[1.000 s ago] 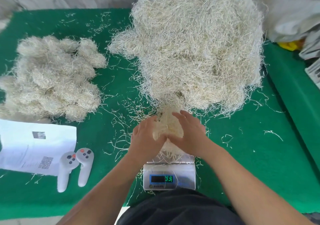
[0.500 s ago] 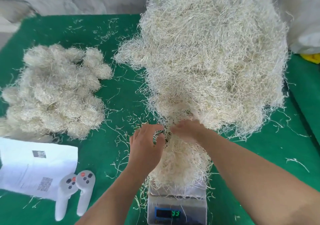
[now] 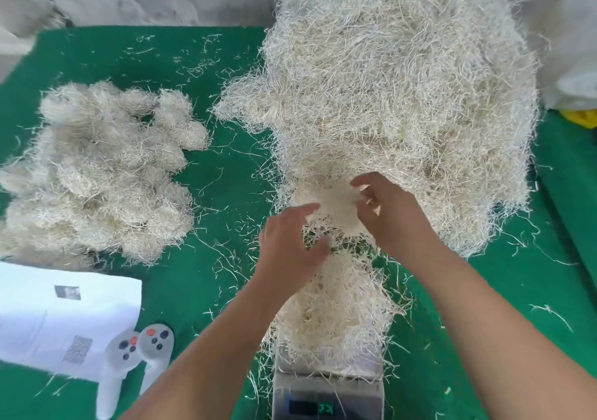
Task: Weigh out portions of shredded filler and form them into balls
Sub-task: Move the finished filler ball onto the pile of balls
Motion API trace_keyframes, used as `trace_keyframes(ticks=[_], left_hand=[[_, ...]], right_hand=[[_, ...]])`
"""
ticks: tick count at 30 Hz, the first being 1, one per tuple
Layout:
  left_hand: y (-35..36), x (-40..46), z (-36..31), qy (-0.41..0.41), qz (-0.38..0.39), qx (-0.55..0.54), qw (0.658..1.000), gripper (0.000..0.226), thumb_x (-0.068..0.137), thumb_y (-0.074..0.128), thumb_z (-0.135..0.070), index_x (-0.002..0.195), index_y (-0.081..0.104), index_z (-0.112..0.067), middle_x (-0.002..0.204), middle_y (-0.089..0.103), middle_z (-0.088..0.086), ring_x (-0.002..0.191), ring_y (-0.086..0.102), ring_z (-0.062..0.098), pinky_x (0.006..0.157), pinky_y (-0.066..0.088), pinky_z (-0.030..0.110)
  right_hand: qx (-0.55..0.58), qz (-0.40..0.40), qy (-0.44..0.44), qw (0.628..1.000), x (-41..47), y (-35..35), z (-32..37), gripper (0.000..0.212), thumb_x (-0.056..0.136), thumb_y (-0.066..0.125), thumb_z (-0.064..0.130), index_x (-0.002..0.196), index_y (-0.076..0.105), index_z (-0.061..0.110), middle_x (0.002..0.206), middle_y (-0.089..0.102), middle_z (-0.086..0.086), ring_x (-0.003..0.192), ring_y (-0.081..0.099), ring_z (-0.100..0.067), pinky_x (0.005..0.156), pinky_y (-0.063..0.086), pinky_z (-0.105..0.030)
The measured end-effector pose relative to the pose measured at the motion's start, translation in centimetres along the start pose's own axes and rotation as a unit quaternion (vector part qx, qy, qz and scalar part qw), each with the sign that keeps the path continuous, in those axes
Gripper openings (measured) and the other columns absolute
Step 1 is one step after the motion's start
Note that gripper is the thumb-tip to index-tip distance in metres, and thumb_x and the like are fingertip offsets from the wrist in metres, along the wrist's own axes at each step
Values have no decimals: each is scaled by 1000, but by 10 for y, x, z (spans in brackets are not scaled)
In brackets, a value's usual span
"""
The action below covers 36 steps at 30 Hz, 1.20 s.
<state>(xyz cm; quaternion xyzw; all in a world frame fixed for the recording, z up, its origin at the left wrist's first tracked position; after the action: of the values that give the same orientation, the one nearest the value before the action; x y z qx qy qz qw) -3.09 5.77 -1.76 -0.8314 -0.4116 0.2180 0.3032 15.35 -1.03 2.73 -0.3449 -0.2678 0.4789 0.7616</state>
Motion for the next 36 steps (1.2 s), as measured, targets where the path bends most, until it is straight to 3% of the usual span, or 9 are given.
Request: trace_keyframes(ticks=[4, 9, 13, 17, 22, 27, 32, 35, 36], left_hand=[[4, 21, -41, 77, -10, 45, 996, 71, 87, 63, -62, 150, 34, -49, 152, 40, -21, 139, 27, 8, 114, 19, 37], [-19, 27, -60, 90, -98, -146, 980, 12, 96, 62, -39, 103, 63, -49, 116, 68, -17, 104, 63, -1, 95, 49, 31], [-27, 26, -64, 72, -30, -295, 952, 17, 94, 66, -27, 109, 69, -35, 102, 76, -13, 94, 72, 2, 75, 56, 17], [-37, 28, -67, 106, -57, -275, 954, 20, 94, 75, -19, 109, 64, -27, 101, 74, -17, 92, 70, -3, 73, 51, 7], [-50, 26, -54, 57, -114, -299, 946, 26, 81, 76, -55, 94, 59, -41, 87, 71, -17, 66, 61, -4, 58, 49, 12], [-49, 24, -22, -60, -116, -314, 940, 94, 61, 63, -90, 124, 62, -20, 87, 68, -5, 55, 54, 4, 50, 48, 21], [-51, 19, -12, -89, -107, -244, 960, 127, 57, 59, -97, 155, 38, -18, 140, 63, 11, 114, 69, 25, 99, 56, 51], [-61, 17, -5, -104, -124, -263, 951, 119, 56, 58, -99, 142, 54, -17, 103, 73, 5, 95, 34, 4, 62, 62, 41], [-64, 18, -1, -113, -129, -271, 947, 112, 56, 58, -100, 133, 61, -17, 94, 71, 3, 61, 39, -4, 54, 56, 32]], right_hand=[[73, -21, -20, 997, -5, -21, 16, 23, 99, 68, 22, 120, 69, 33, 92, 66, 23, 81, 62, 9, 65, 43, -7], [143, -34, -15, 989, -14, -24, 15, 48, 93, 74, 42, 136, 55, 44, 125, 44, 15, 103, 55, 2, 83, 54, -18], [73, 63, -40, 994, -12, -1, 15, 80, 86, 83, 39, 141, 30, 66, 133, 37, 2, 118, 47, -15, 98, 50, -34], [75, 55, 21, 995, 6, 12, 7, 11, 101, 64, 31, 93, 58, 37, 98, 64, -3, 78, 63, -13, 67, 55, -33], [119, 80, 101, 984, -5, 19, -24, 30, 106, 55, 34, 77, 60, 27, 64, 53, 7, 48, 41, -3, 54, 37, -26], [529, 27, 358, 769, -8, 17, -48, 14, 103, 58, 15, 109, 70, 15, 69, 57, 2, 52, 45, -9, 48, 40, -24], [657, -29, 404, 636, 11, 1, -60, 15, 98, 61, 5, 105, 71, 13, 63, 61, 0, 52, 52, -8, 47, 49, -20], [686, -72, 415, 593, 23, -11, -75, 11, 101, 60, 8, 109, 67, 11, 65, 62, -1, 51, 57, -10, 45, 51, -21], [698, -90, 415, 577, 27, -16, -82, 13, 102, 59, 10, 112, 68, 11, 66, 62, -1, 52, 58, -9, 47, 52, -21]])
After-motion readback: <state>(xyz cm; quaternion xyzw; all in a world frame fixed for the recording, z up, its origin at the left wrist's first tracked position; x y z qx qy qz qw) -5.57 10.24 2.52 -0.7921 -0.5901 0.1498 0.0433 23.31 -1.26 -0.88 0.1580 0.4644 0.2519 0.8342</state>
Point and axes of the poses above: each hand's wrist, its own x-axis towards the middle knuckle, its own y-axis out of the palm, z = x × y, the point moved 3 cm from there along x, towards the middle knuckle
